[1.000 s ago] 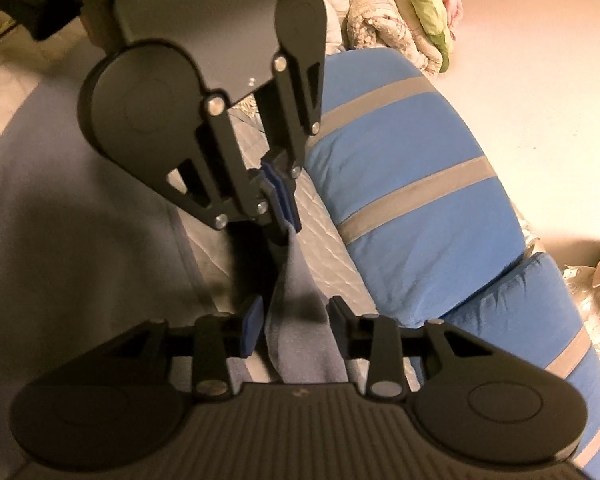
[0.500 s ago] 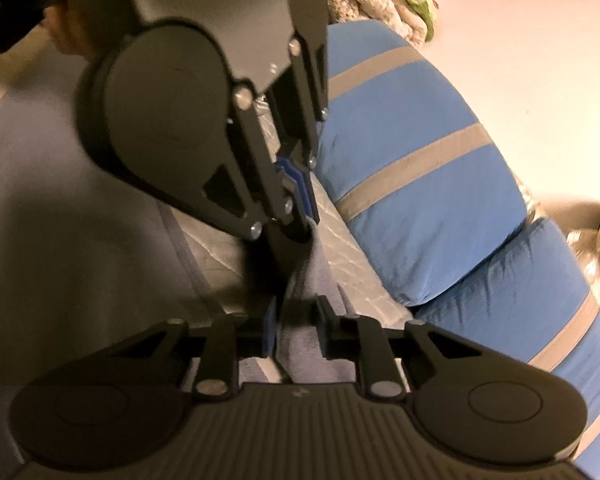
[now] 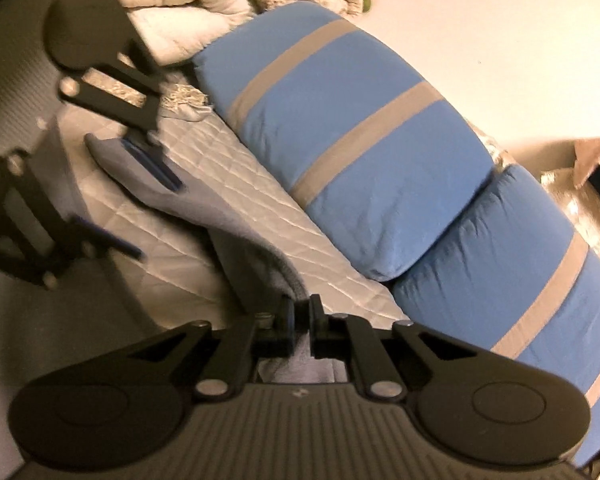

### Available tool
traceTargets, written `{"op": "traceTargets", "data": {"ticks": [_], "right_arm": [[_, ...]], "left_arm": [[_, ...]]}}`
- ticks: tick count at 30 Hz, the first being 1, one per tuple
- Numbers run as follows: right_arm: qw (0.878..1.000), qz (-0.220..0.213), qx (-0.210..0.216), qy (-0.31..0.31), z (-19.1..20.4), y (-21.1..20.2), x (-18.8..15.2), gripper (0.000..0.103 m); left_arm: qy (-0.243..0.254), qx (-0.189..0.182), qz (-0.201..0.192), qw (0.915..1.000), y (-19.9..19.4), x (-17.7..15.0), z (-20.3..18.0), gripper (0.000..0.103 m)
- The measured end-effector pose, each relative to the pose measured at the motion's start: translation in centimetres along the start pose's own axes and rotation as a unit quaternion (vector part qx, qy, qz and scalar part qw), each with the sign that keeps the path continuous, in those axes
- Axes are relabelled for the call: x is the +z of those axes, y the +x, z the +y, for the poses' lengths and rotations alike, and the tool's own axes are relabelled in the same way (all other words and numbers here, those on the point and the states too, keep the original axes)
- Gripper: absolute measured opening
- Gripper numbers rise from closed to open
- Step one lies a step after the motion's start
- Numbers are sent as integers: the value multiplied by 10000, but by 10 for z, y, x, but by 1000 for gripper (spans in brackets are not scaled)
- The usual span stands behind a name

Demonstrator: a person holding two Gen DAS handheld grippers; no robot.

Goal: Fold clothes

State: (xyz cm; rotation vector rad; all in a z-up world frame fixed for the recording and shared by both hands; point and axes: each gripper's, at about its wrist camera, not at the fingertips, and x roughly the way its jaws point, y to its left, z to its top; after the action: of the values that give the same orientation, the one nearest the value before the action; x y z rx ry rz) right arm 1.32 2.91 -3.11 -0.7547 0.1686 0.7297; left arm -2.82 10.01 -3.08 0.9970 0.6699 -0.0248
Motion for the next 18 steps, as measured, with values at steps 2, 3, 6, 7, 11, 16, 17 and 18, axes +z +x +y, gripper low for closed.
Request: {"op": "traceTargets", "data": {"ticks": [2, 3, 6, 7, 11, 16, 17, 18], "right_arm": [[10000, 30, 15, 16, 0, -1, 0, 7], [10000, 45, 24, 23, 1, -2, -1, 7], [9999, 67, 73, 22, -1, 0, 2, 8], [9999, 67, 83, 10, 0, 0, 3, 8], [9999, 62, 117, -25, -1, 3, 5, 8], [9999, 61, 131, -27, -2, 1, 4, 9], [9999, 62, 136, -27, -2, 1, 4, 9], [9999, 63, 141, -26, -2, 1, 4, 9]], "left_arm": [[-454, 51, 179, 9988, -2, -13, 18, 42], [-775, 73, 261, 9966, -2, -20, 29, 42], [-2325, 127, 618, 9705, 3, -48, 74, 42], [-3023, 150, 742, 9502, 7, -61, 90, 42], [-5681, -19, 1178, 8145, 28, -125, 134, 41], [-7084, -524, 1164, 6942, 47, -174, 146, 40], [-7142, -627, 1182, 6870, 50, -176, 145, 40], [-7164, -727, 1195, 6835, 53, -177, 143, 40]]}}
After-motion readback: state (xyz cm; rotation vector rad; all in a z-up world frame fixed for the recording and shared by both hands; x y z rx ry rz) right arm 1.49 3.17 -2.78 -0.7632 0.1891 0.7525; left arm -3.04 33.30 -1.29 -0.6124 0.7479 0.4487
